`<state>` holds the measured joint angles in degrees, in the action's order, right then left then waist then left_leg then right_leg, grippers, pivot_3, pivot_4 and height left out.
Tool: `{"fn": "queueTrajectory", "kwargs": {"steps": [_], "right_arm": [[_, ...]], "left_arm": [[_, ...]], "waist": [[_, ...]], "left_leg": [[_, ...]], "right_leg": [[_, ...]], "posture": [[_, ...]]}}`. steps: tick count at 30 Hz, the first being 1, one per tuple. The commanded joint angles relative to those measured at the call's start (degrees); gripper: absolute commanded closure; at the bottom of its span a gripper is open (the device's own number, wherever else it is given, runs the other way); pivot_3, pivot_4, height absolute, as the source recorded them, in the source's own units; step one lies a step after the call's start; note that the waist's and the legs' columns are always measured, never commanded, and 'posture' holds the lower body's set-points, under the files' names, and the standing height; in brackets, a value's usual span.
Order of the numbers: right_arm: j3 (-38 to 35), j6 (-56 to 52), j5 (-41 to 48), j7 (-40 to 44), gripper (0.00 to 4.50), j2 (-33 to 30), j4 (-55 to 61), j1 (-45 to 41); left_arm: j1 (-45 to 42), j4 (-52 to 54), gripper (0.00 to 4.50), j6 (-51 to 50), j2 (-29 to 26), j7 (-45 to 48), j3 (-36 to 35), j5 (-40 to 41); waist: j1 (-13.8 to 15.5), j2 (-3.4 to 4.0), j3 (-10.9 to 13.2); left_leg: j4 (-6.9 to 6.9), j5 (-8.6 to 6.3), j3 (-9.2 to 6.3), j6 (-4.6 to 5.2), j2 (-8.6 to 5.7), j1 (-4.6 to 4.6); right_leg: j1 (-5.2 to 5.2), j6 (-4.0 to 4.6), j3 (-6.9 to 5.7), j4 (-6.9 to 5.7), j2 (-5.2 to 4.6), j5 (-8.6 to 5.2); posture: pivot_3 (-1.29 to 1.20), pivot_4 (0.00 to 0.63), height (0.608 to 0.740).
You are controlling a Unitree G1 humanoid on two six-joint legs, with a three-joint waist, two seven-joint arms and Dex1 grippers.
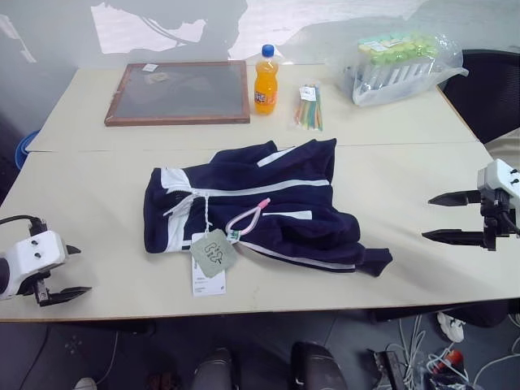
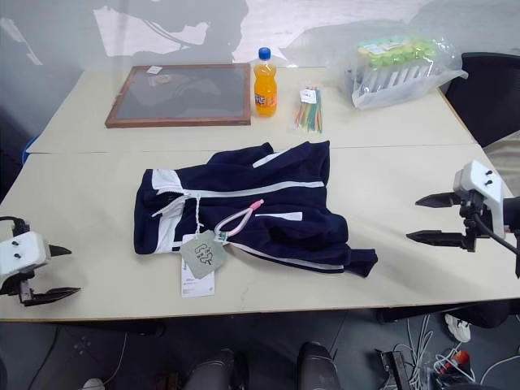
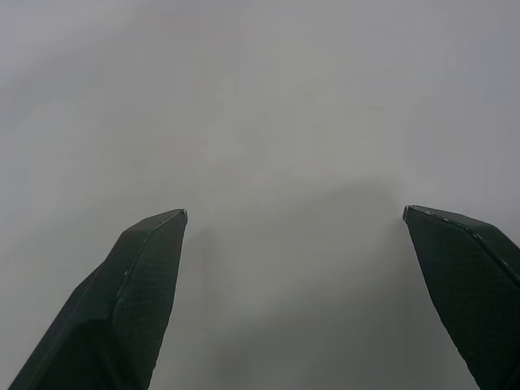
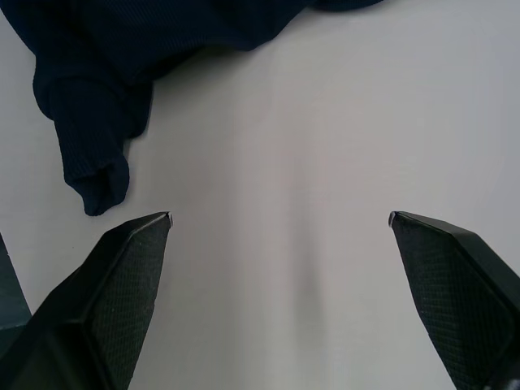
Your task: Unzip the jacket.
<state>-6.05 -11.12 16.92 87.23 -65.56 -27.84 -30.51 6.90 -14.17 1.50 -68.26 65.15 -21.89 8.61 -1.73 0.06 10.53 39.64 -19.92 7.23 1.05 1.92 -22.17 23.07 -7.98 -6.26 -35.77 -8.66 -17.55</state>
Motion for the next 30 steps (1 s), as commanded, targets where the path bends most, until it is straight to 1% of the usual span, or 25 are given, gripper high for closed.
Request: {"fn": "queueTrajectory", "kwargs": {"steps": [1, 11, 16, 17, 18, 19, 20, 21, 22, 26, 30], "right_arm": [[-1.9, 0.8, 0.5, 0.6, 0.01, -1.3, 0.1, -0.2], [-2.2, 0.7, 0.5, -0.9, 0.01, -0.9, 0.5, -0.3], [-2.3, 3.1, 0.0, -2.5, 0.01, -0.6, 0.2, -0.6], [-2.3, 3.2, 0.1, -2.6, 0.01, -0.6, 0.1, -0.5], [-2.3, 3.0, 0.1, -2.7, 0.01, -0.6, 0.1, -0.5], [-2.3, 2.6, 0.2, -2.9, 0.01, -0.6, 0.0, -0.5], [-2.4, 2.2, 0.1, -3.4, 0.01, -0.6, -0.1, -0.6], [-2.6, 2.1, 0.1, -3.7, 0.01, -0.5, -0.2, -0.6], [-2.6, 1.9, 0.2, -3.8, 0.01, -0.6, -0.2, -0.6], [-3.0, 2.2, 0.5, -3.7, 0.01, -0.8, 0.4, 0.0], [-3.2, 1.7, 0.8, -4.1, 0.01, -0.7, 0.9, 0.1]], "left_arm": [[0.1, -0.3, 0.0, 0.9, 0.0, 0.3, -1.1, 0.2], [-1.1, -0.1, 0.0, -0.1, 0.7, 0.3, -0.9, 1.3], [-2.2, -0.1, 0.0, 0.2, 1.2, -0.2, -0.4, 0.9], [-2.5, -0.2, 0.0, 0.2, 1.3, -0.3, -0.2, 0.9], [-2.8, -0.2, 0.0, 0.3, 1.4, -0.3, -0.1, 0.9], [-3.2, -0.1, 0.0, 0.1, 1.6, -0.3, 0.1, 1.0], [-3.7, 0.2, 0.0, -0.3, 1.8, -0.3, 0.2, 1.4], [-4.3, 0.4, 0.0, -0.6, 2.0, -0.3, 0.3, 1.6], [-4.8, 0.7, 0.0, -1.2, 2.3, -0.1, 0.3, 2.0], [-6.8, 2.7, 0.0, -4.2, 3.4, 0.4, 0.5, 4.0], [-8.3, 3.9, 0.0, -5.4, 3.9, 0.5, 1.3, 4.4]], "waist": [[0.0, 0.0, 0.0], [0.0, 0.0, 0.0], [-0.2, 0.08, 0.0], [-0.8, 0.07, 0.0], [-1.6, 0.08, 0.0], [-1.9, 0.08, 0.0], [-2.1, 0.08, 0.0], [-1.6, 0.13, 0.1], [-1.0, 0.1, 0.1], [0.9, 0.08, 0.1], [1.1, 0.09, 0.1]], "left_leg": [[0.0, 0.0, 0.0, 0.0, 0.0, 0.0], [0.0, 0.0, 0.02, 0.0, 0.0, 0.0], [0.01, 0.0, 0.07, 0.0, 0.0, 0.0], [-0.4, 0.24, -1.25, 0.12, -0.4, -0.03], [-0.74, 0.53, -1.94, 0.22, -0.94, 0.01], [-1.22, 0.95, -2.82, 0.36, -1.34, 0.04], [-1.58, 1.29, -3.46, 0.44, -1.82, 0.07], [-1.69, 1.66, -4.09, 0.49, -2.21, 0.12], [-1.51, 1.62, -3.87, 0.5, -2.17, 0.04], [-1.34, 1.66, -3.53, 0.58, -2.21, -0.08], [-1.36, 1.66, -3.51, 0.57, -2.17, -0.04]], "right_leg": [[0.0, 0.0, 0.0, 0.0, 0.0, 0.0], [0.02, 0.0, 0.01, -0.02, 0.0, 0.0], [0.09, 0.0, 0.01, -0.07, -0.01, 0.0], [-0.63, -0.02, -0.89, 0.21, -0.57, 0.0], [-0.93, -0.04, -1.67, 0.21, -1.11, -0.01], [-1.46, -0.08, -3.03, 0.29, -1.9, -0.04], [-1.79, -0.09, -3.74, 0.38, -2.29, -0.03], [-1.99, -0.2, -4.49, 0.41, -2.85, -0.1], [-1.73, -0.26, -4.25, 0.04, -2.8, -0.06], [-1.75, -0.27, -4.15, 0.26, -2.83, -0.06], [-1.69, -0.27, -4.0, 0.26, -2.79, -0.06]], "posture": [[0.0, 0.15, 0.74], [0.0, 0.15, 0.74], [0.0, 0.15, 0.74], [0.0, 0.15, 0.74], [0.0, 0.15, 0.74], [0.0, 0.15, 0.74], [0.0, 0.15, 0.74], [0.0, 0.15, 0.74], [0.0, 0.15, 0.74], [0.0, 0.15, 0.74], [0.0, 0.15, 0.74]]}}
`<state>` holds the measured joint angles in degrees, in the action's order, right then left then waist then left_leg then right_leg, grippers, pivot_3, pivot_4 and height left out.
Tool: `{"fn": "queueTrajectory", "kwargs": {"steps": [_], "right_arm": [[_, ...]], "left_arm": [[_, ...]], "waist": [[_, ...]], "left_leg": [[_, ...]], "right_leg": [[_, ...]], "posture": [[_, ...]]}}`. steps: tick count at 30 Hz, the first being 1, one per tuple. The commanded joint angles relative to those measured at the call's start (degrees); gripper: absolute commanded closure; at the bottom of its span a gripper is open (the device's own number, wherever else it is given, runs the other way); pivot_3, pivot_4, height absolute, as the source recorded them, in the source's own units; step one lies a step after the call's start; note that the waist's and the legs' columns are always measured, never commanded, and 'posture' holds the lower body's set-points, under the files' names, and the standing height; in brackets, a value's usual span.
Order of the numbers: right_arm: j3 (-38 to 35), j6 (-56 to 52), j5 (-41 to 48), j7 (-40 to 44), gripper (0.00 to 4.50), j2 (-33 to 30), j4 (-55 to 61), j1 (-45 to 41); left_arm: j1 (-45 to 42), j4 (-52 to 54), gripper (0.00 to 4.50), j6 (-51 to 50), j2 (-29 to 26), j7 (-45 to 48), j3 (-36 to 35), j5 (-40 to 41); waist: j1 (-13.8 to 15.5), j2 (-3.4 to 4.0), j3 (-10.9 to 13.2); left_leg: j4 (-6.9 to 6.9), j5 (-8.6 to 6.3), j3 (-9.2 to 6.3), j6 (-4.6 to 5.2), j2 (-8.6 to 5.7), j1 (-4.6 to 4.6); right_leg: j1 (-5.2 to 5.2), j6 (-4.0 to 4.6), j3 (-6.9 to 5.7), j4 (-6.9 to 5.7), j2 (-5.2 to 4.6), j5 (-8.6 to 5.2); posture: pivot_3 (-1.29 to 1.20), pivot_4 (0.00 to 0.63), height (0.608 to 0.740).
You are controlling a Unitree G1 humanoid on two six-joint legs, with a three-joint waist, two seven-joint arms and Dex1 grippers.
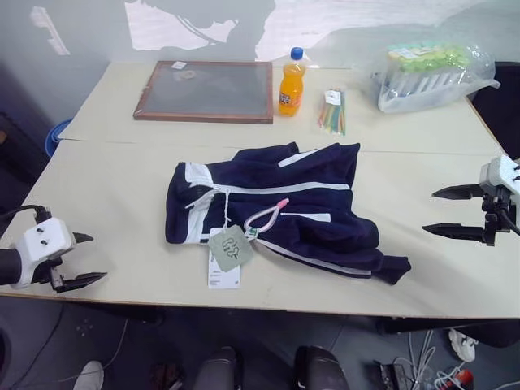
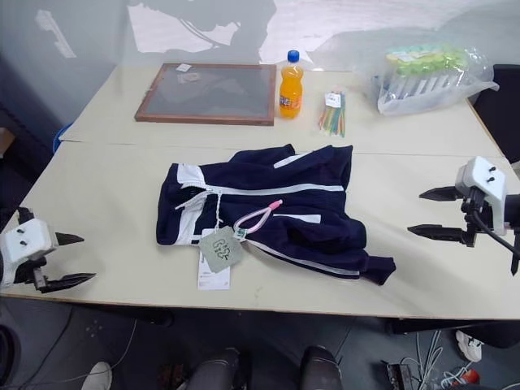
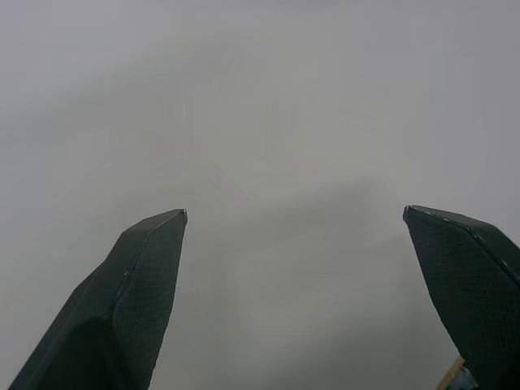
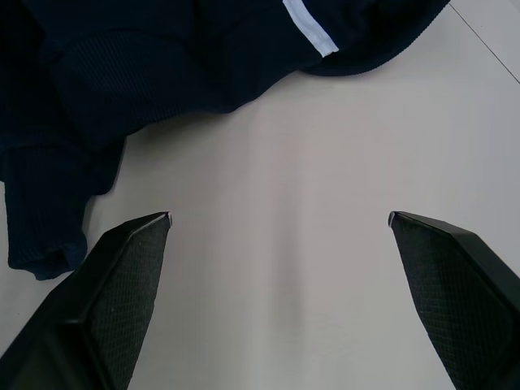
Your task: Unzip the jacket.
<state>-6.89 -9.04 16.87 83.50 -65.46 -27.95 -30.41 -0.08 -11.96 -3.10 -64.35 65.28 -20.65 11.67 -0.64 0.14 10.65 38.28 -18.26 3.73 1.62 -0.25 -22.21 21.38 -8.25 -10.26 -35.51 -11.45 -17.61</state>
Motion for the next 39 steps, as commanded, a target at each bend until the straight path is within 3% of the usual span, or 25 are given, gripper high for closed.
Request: {"fn": "queueTrajectory", "kwargs": {"steps": [1, 8, 14, 18, 21, 25, 32, 36, 39], "right_arm": [[-2.5, -0.5, 0.9, -0.6, 0.01, -0.7, 1.1, 0.1], [-3.6, -5.1, 3.5, -0.6, 0.01, -0.9, 5.0, 0.5], [-6.7, -17.9, 12.7, -0.2, 0.01, -1.3, 22.0, 3.1], [-8.4, -24.0, 19.0, -5.2, 0.01, 1.3, 37.1, 4.6], [-8.6, -26.6, 22.1, -8.3, 0.01, 2.6, 45.6, 6.2], [-9.0, -27.8, 23.2, -11.5, 0.01, 3.3, 50.0, 7.5], [-11.7, -27.8, 23.9, -14.5, 0.01, 3.1, 52.5, 11.3], [-13.3, -27.6, 24.1, -15.3, 0.0, 3.0, 53.5, 13.7], [-14.1, -27.6, 24.1, -15.9, 0.0, 3.0, 54.0, 14.9]], "left_arm": [[-1.8, 2.4, 0.0, -1.6, 0.2, 0.5, 0.2, 1.8], [-6.8, 8.4, 0.0, -11.8, 1.2, 2.4, 1.0, 9.2], [-19.7, 21.4, 0.0, -27.7, 3.1, 3.7, 5.4, 22.2], [-27.7, 24.7, 0.0, -25.5, 5.8, 5.1, 16.0, 17.9], [-35.2, 22.6, 0.0, -23.1, 11.4, 6.9, 24.2, 14.5], [-41.9, 14.3, 0.0, -15.4, 19.4, 7.7, 33.1, 6.6], [-47.9, -0.4, 0.0, -2.6, 29.1, 8.0, 39.8, -3.2], [-49.5, -4.8, 0.83, -0.4, 32.2, 8.5, 39.0, -3.4], [-49.7, -6.3, 1.83, 1.4, 32.4, 9.6, 39.2, -4.3]], "waist": [[0.0, 0.0, 0.0], [-0.1, 0.0, 0.0], [0.5, 0.0, 0.0], [0.7, 0.01, 0.0], [1.1, -0.02, 0.0], [2.0, -0.06, 0.0], [2.0, -0.18, 0.1], [2.1, -0.2, 0.1], [2.0, -0.21, 0.1]], "left_leg": [[-0.02, 0.0, 0.02, 0.0, 0.0, 0.02], [-0.03, 0.0, 0.09, -0.04, 0.04, 0.02], [0.0, -0.01, 0.04, -0.05, 0.09, 0.01], [0.0, -0.01, 0.05, -0.07, 0.02, 0.02], [0.1, -0.01, 0.06, -0.08, -0.07, -0.01], [0.31, -0.07, 0.07, -0.12, -0.1, -0.12], [0.47, -0.09, 0.21, -0.1, -0.08, -0.24], [0.51, -0.09, 0.18, -0.1, -0.04, -0.25], [0.53, -0.1, 0.12, -0.09, -0.05, -0.27]], "right_leg": [[0.01, 0.0, 0.03, 0.0, 0.01, 0.0], [0.05, 0.0, 0.08, 0.0, 0.13, 0.0], [0.07, 0.0, 0.15, -0.02, 0.13, 0.0], [0.06, 0.0, 0.16, -0.02, 0.17, 0.01], [0.04, 0.0, 0.16, -0.03, 0.24, 0.01], [0.04, 0.0, 0.15, 0.0, 0.31, 0.01], [0.04, -0.01, 0.06, 0.0, 0.35, 0.01], [0.06, 0.0, 0.06, -0.01, 0.36, 0.01], [0.06, -0.01, 0.06, -0.01, 0.36, 0.01]], "posture": [[0.0, 0.15, 0.74], [0.0, 0.15, 0.74], [0.0, 0.15, 0.74], [0.0, 0.15, 0.74], [0.0, 0.15, 0.74], [0.0, 0.15, 0.74], [0.0, 0.15, 0.74], [0.0, 0.15, 0.74], [0.0, 0.15, 0.74]]}}
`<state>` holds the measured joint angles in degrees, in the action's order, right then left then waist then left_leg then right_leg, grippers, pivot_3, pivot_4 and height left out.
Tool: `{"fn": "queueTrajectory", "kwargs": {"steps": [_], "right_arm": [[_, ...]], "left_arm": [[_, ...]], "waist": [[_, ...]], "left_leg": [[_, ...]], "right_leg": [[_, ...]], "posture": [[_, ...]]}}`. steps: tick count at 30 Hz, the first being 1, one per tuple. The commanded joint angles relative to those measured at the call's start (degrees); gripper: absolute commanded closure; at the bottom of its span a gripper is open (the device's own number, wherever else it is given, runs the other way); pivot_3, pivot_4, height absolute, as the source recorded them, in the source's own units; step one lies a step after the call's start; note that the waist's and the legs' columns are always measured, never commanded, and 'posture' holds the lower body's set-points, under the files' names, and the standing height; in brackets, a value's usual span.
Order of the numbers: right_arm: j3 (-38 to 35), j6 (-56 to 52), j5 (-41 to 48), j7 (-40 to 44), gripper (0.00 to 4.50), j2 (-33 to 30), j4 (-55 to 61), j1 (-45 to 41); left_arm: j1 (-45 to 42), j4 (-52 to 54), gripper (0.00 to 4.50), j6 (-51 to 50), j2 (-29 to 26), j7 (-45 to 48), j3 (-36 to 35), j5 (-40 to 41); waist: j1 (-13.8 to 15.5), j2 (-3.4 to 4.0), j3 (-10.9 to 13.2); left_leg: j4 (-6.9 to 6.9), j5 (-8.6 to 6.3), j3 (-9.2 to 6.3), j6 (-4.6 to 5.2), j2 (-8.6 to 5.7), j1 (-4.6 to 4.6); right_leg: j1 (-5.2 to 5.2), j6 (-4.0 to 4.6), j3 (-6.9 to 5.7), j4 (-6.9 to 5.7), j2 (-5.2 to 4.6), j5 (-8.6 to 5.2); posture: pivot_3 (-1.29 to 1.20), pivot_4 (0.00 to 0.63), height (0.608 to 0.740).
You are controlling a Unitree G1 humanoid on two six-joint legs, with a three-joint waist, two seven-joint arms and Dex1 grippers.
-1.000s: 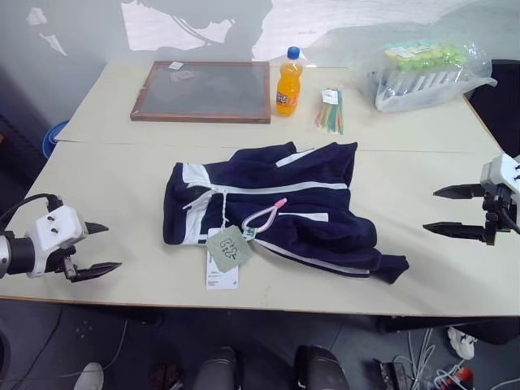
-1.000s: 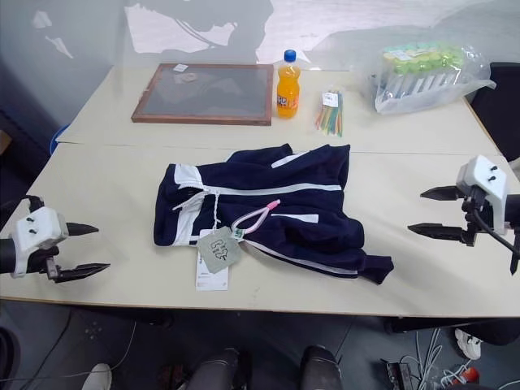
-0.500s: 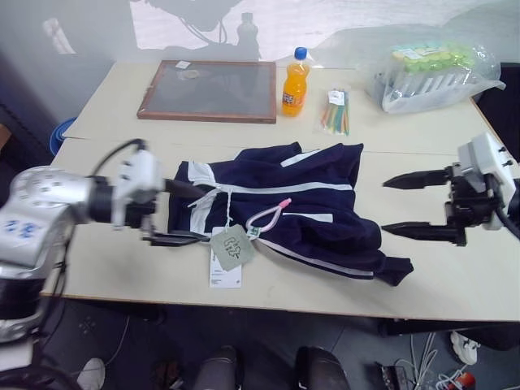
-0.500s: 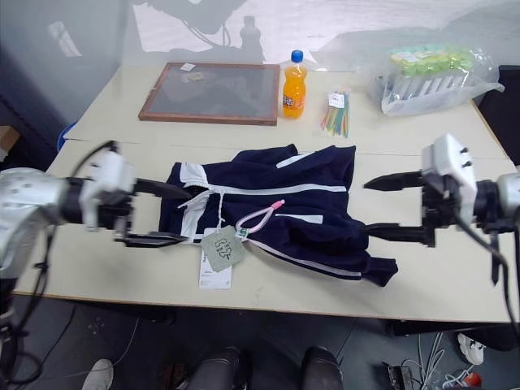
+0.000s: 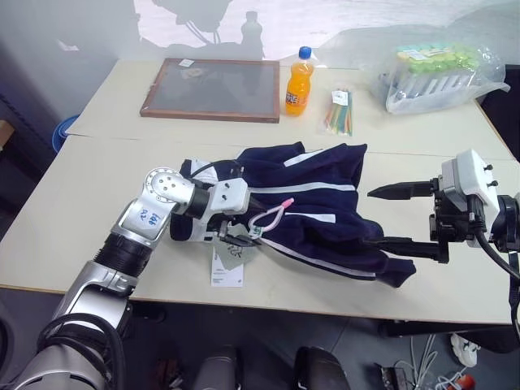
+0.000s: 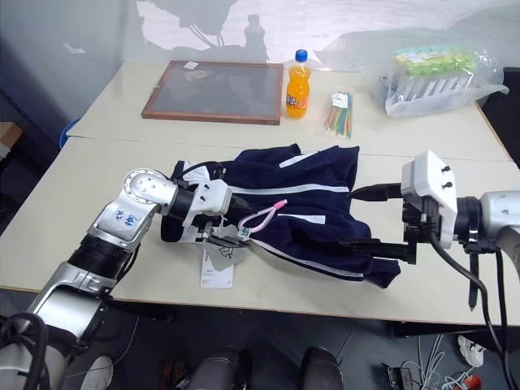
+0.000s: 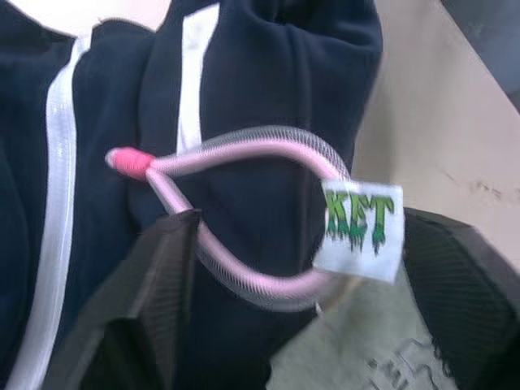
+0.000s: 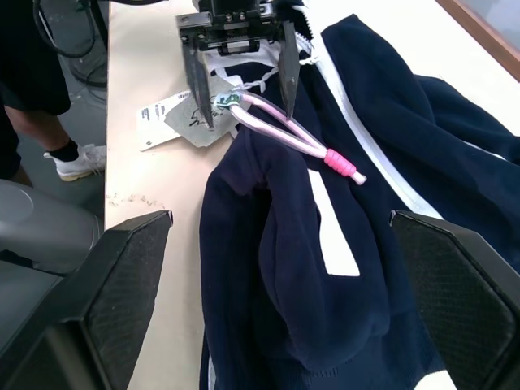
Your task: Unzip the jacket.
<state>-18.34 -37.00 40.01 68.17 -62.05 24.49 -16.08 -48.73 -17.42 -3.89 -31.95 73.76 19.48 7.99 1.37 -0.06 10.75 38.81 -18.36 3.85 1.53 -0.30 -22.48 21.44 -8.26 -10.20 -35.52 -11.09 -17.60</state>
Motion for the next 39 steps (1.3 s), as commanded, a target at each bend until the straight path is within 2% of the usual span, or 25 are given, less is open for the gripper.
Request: {"fn": "queueTrajectory", "kwargs": {"steps": [1, 5, 9, 13, 17, 23, 27, 30, 34, 39], "right_arm": [[-2.7, 0.3, 1.1, -0.7, 0.0, -0.4, 1.7, 0.8], [-2.2, 1.1, 0.6, -1.1, 0.0, -0.2, 1.5, 1.4], [-1.1, 1.7, 0.2, -1.3, 0.0, -0.2, 0.8, 1.0], [0.4, 2.5, -0.1, -1.0, 0.0, -0.2, -0.3, -0.4], [2.6, 2.9, 0.2, -0.5, 0.0, 0.4, -1.0, -2.9], [6.9, 3.3, 0.0, -0.5, 0.0, 3.0, -2.6, -8.4], [9.9, 4.3, -0.7, -0.1, 0.0, 5.7, -4.5, -11.4], [11.6, 3.5, 0.3, 0.1, 0.0, 7.9, -5.6, -14.0], [14.7, 4.4, -1.0, 0.8, 0.0, 10.5, -7.8, -17.0], [17.0, 5.1, -2.5, 1.2, 0.0, 13.3, -9.5, -18.8]], "left_arm": [[-1.1, -1.0, 2.08, 2.4, 0.1, 1.4, -1.1, -0.6], [-0.9, -0.4, 3.46, 1.6, 0.0, 2.5, -2.2, 0.4], [0.3, 1.9, 4.48, -0.4, -1.0, 3.4, -3.7, 1.6], [1.1, 4.1, 4.48, -4.3, -1.7, 0.5, -6.8, 2.4], [3.4, 8.3, 4.48, -11.3, -3.1, -5.5, -14.6, 6.2], [12.1, 21.2, 4.48, -24.1, -7.3, -20.1, -32.6, 12.5], [16.8, 24.0, 4.48, -26.2, -10.6, -34.9, -43.5, 6.9], [21.1, 23.1, 4.48, -26.2, -13.9, -40.7, -44.4, 1.4], [29.9, 20.1, 4.48, -22.8, -18.3, -40.8, -40.7, -4.4], [31.5, 11.0, 4.48, -19.3, -17.2, -42.2, -35.6, -6.9]], "waist": [[0.0, 0.0, 0.0], [0.0, 0.0, 0.0], [0.0, 0.0, 0.0], [0.0, 0.0, 0.0], [-0.3, 0.0, 0.0], [-1.2, -0.03, 0.0], [-1.4, -0.06, 0.0], [-1.4, -0.07, 0.0], [-1.3, -0.07, 0.0], [-0.5, -0.13, 0.0]], "left_leg": [[0.0, 0.0, -0.01, 0.0, 0.0, 0.01], [0.03, 0.0, -0.04, 0.0, 0.0, 0.0], [0.02, 0.0, -0.09, 0.0, 0.01, 0.0], [0.03, 0.0, -0.14, 0.0, 0.02, 0.0], [0.04, 0.0, -0.19, 0.0, 0.04, 0.01], [0.04, 0.0, -0.27, -0.01, 0.11, 0.04], [0.04, 0.0, -0.33, -0.03, 0.17, 0.06], [0.04, -0.01, -0.33, -0.03, 0.13, 0.09], [0.02, -0.01, -0.3, -0.04, 0.11, 0.1], [0.05, -0.02, -0.28, -0.05, 0.11, 0.07]], "right_leg": [[0.0, 0.0, 0.0, 0.0, 0.0, 0.0], [0.0, 0.0, 0.0, -0.01, 0.0, 0.0], [0.0, 0.0, 0.0, -0.01, 0.0, 0.0], [0.0, 0.0, 0.0, -0.01, 0.0, 0.0], [0.0, 0.0, 0.01, -0.03, 0.01, 0.0], [-0.01, 0.0, 0.02, -0.06, 0.01, 0.0], [-0.05, 0.0, 0.03, -0.07, 0.02, 0.0], [-0.07, 0.0, 0.04, -0.06, 0.01, 0.0], [-0.06, 0.0, 0.08, -0.06, 0.0, 0.0], [-0.05, 0.0, 0.11, -0.06, 0.02, 0.0]], "posture": [[0.0, 0.15, 0.74], [0.0, 0.15, 0.74], [0.0, 0.15, 0.74], [0.0, 0.15, 0.74], [0.0, 0.15, 0.74], [0.0, 0.15, 0.74], [0.0, 0.15, 0.74], [0.0, 0.15, 0.74], [0.0, 0.15, 0.74], [0.0, 0.15, 0.74]]}}
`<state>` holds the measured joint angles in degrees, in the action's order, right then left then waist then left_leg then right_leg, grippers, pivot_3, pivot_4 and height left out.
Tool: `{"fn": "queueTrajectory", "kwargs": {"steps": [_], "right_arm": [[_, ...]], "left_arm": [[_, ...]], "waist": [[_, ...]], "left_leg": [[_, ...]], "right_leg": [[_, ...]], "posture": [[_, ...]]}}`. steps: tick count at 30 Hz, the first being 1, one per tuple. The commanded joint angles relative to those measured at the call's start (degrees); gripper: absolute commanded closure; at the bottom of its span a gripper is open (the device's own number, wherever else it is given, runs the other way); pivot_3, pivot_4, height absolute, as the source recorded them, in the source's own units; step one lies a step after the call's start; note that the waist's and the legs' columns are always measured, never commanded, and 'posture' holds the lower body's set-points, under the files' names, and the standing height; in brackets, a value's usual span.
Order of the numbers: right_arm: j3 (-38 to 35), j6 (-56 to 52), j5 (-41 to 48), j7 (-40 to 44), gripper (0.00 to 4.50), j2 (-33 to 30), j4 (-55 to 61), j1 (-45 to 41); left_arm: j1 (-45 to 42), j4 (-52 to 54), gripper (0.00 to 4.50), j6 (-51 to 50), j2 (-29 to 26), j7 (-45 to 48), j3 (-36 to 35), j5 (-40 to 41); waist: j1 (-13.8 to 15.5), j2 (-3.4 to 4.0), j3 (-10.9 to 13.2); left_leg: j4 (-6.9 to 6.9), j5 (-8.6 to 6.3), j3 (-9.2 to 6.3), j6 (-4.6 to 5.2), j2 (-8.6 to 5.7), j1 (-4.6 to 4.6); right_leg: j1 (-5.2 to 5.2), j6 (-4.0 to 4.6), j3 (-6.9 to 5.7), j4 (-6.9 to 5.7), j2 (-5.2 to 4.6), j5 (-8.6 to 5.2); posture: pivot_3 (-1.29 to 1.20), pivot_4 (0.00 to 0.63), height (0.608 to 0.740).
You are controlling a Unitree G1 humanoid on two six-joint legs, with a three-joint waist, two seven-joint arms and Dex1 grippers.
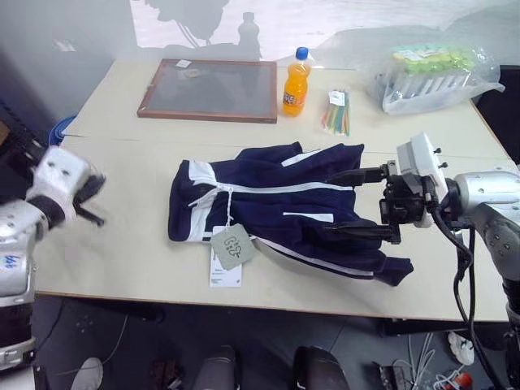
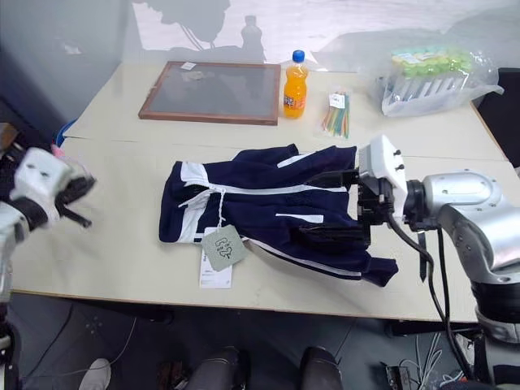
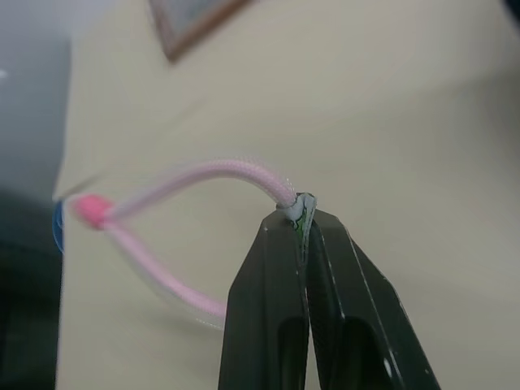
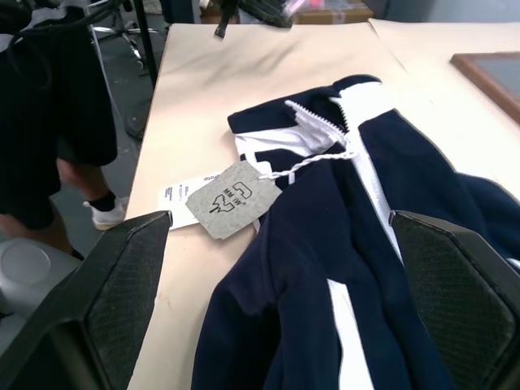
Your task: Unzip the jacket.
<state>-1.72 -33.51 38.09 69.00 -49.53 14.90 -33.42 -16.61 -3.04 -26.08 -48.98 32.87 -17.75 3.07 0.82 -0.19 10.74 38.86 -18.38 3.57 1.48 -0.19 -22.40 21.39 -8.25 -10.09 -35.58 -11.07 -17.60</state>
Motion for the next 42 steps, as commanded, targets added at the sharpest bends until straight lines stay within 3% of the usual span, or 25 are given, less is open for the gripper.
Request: {"fn": "queueTrajectory", "kwargs": {"steps": [1, 8, 15, 20, 28, 30, 32, 37, 42], "right_arm": [[0.6, 1.7, -0.9, 0.5, 0.0, 1.1, 0.1, -1.5], [-0.1, 1.5, -1.0, 1.1, 0.0, 0.9, 0.2, -1.5], [-1.2, 1.3, -1.2, 0.6, 0.0, -0.2, 0.8, -0.5], [-2.8, 1.7, -2.1, 1.0, 0.0, -2.9, 0.6, 1.1], [-6.9, 7.3, -7.7, 2.5, 0.0, -9.5, 2.9, 14.1], [-7.5, 9.8, -10.1, 2.5, 0.0, -10.6, 3.8, 18.7], [-7.4, 13.5, -13.5, 1.8, 0.0, -11.0, 3.6, 22.0], [-5.3, 22.7, -22.4, -2.5, 0.0, -9.2, 1.4, 25.9], [-1.9, 28.6, -28.7, -6.6, 0.0, -6.3, -2.7, 24.3]], "left_arm": [[-0.9, -5.6, 4.25, 3.3, -0.2, -1.8, 2.7, -2.8], [-1.1, -10.6, 2.19, 4.3, -1.1, -1.5, 5.2, -3.8], [1.2, -6.5, 0.02, 1.4, -2.3, 1.4, 2.5, -0.6], [4.5, 1.3, 0.02, -3.5, -6.6, 4.6, -1.8, 1.7], [5.6, 20.8, 0.02, -12.7, -15.9, 25.3, -8.5, 20.0], [4.6, 26.2, 0.02, -12.3, -16.8, 29.2, -5.2, 23.9], [2.9, 28.4, 0.02, -10.1, -16.8, 29.2, 1.0, 22.1], [-4.7, 22.8, 0.02, 3.3, -12.0, 25.5, 20.3, 6.3], [-8.2, 14.4, 0.02, 13.4, -7.2, 23.9, 29.3, -3.6]], "waist": [[0.1, -0.01, 0.0], [0.2, -0.04, 0.0], [0.1, -0.04, 0.0], [0.1, -0.05, 0.0], [0.5, -0.12, 0.0], [0.6, -0.12, 0.0], [0.6, -0.12, 0.0], [0.4, -0.11, 0.0], [0.2, -0.12, 0.0]], "left_leg": [[0.0, -0.01, 0.0, 0.0, -0.01, 0.0], [-0.03, -0.03, 0.09, -0.04, -0.02, 0.02], [-0.03, -0.03, 0.12, -0.04, -0.02, 0.04], [-0.04, -0.04, 0.12, -0.06, 0.01, 0.03], [-0.07, -0.08, 0.15, -0.08, 0.18, 0.04], [-0.08, -0.08, 0.17, -0.08, 0.19, 0.04], [-0.08, -0.08, 0.24, -0.07, 0.17, 0.06], [-0.11, -0.08, 0.49, -0.14, 0.14, 0.23], [-0.16, -0.11, 0.69, -0.19, 0.24, 0.21]], "right_leg": [[0.0, 0.0, 0.01, 0.0, 0.0, 0.0], [0.06, 0.0, 0.07, -0.01, 0.06, 0.0], [0.06, 0.0, 0.1, -0.01, 0.06, 0.0], [0.08, 0.0, 0.11, -0.01, 0.08, 0.0], [0.08, 0.0, 0.16, 0.05, 0.08, 0.0], [0.08, 0.0, 0.19, 0.05, 0.08, 0.0], [0.08, 0.0, 0.25, 0.05, 0.08, 0.0], [0.07, 0.0, 0.5, 0.04, 0.33, 0.0], [0.16, 0.0, 0.6, 0.09, 0.45, 0.0]], "posture": [[0.0, 0.15, 0.74], [0.0, 0.15, 0.74], [0.0, 0.15, 0.74], [0.0, 0.15, 0.74], [0.0, 0.15, 0.74], [0.0, 0.15, 0.74], [0.0, 0.15, 0.74], [0.0, 0.15, 0.74], [0.0, 0.15, 0.74]]}}
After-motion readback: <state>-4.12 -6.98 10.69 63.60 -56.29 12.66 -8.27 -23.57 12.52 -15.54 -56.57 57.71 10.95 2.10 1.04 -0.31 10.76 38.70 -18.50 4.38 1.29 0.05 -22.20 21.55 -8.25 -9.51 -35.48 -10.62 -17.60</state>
